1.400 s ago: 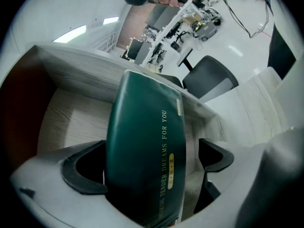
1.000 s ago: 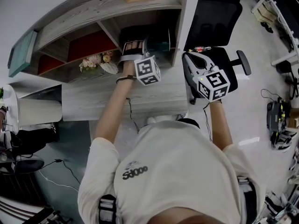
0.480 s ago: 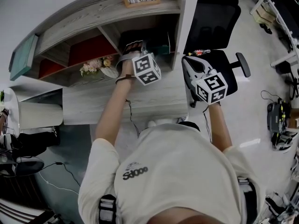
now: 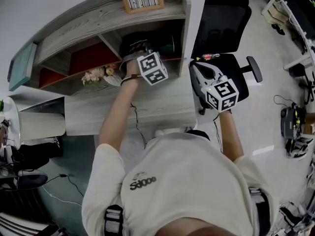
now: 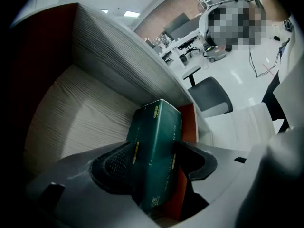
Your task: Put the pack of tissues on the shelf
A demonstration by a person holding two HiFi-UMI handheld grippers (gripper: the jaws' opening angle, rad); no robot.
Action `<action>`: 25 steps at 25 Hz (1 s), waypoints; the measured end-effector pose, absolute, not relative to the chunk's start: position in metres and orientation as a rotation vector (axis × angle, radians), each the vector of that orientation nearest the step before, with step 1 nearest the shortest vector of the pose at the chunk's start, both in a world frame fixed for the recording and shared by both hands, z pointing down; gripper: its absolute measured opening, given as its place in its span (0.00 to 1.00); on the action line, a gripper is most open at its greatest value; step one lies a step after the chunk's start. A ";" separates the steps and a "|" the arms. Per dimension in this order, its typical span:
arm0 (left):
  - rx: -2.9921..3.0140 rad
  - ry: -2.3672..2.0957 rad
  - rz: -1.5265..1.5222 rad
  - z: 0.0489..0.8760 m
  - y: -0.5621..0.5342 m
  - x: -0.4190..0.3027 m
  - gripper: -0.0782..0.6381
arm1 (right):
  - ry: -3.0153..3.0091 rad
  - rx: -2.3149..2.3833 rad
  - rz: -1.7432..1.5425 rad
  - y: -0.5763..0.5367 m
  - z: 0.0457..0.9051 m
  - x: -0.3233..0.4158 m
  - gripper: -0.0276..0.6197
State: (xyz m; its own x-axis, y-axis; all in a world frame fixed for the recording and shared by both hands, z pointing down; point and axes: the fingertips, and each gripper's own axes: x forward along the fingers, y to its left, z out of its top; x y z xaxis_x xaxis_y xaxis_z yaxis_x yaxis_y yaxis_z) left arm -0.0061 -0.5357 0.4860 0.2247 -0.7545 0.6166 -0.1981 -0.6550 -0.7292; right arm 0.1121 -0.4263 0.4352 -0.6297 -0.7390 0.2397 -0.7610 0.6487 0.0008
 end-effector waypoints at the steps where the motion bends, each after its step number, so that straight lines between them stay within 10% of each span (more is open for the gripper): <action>1: -1.990 0.873 -1.452 0.486 -0.540 -0.008 0.52 | -2.645 1.228 0.149 -0.427 0.436 0.114 0.05; 15: -1.933 1.026 -1.378 0.467 -0.546 -0.019 0.50 | -2.609 1.286 0.128 -0.427 0.426 0.123 0.05; 25: -2.317 1.242 -0.935 0.396 -0.483 -0.038 0.23 | -2.614 1.303 -0.015 -0.416 0.389 0.105 0.05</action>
State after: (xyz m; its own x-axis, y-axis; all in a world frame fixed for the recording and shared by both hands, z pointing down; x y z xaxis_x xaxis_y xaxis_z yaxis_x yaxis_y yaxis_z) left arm -0.0379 -0.4830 0.3957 0.3980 -0.8319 0.3866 -0.6012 -0.5549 -0.5751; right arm 0.1045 -0.4164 0.3891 -0.5825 -0.7899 0.1916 -0.7877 0.6068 0.1067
